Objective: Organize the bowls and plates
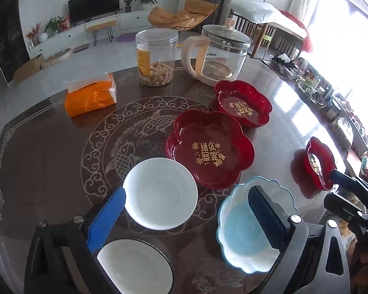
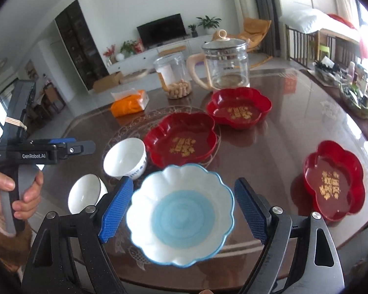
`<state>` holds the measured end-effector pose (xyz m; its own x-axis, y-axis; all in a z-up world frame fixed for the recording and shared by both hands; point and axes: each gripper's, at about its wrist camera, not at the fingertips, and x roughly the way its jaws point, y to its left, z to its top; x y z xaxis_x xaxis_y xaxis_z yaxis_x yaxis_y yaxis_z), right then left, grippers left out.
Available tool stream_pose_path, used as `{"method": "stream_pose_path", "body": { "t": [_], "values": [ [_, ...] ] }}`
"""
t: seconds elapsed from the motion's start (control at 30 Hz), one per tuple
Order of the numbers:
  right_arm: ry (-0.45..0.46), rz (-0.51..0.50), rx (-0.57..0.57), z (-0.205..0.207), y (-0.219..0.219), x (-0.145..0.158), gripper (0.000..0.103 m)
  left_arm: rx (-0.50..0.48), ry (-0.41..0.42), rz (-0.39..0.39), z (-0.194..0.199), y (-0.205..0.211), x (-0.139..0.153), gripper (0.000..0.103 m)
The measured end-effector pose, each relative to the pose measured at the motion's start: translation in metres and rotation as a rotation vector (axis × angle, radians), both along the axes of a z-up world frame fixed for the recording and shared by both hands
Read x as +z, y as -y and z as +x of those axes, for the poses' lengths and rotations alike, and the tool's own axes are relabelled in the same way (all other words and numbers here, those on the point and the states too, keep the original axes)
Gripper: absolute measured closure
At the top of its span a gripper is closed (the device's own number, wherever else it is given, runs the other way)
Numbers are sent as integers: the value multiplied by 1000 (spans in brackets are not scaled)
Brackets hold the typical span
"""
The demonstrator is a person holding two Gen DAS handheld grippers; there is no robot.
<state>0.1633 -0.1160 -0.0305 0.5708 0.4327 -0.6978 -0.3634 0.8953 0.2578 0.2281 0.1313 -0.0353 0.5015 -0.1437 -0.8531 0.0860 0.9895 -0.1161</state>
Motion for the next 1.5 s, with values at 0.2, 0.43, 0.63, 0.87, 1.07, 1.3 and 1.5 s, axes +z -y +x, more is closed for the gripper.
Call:
{"method": "stream_pose_path", "body": {
  "t": [0.2,0.43,0.63,0.87,1.07,1.3,1.5],
  "values": [
    [-260,24,-96,96,-7,-21,16,55,-102,98,87,-6,-40,4],
    [-406,-70,-136,153,-20,-77,17,56,-249,98,136,-5,-95,19],
    [-441,-92,-146,171,-30,-97,18,29,-321,125,151,3,-121,36],
    [-518,-111,-154,180,-36,-125,90,-8,-408,86,160,10,-142,76],
    [-519,-30,-163,171,-23,-123,93,3,-337,48,152,8,-118,82],
    [-422,48,-146,157,-13,-73,92,-4,-241,24,136,8,-65,82],
    [-350,77,-158,136,16,-31,91,-72,-175,-9,113,48,-29,82]
  ]
}}
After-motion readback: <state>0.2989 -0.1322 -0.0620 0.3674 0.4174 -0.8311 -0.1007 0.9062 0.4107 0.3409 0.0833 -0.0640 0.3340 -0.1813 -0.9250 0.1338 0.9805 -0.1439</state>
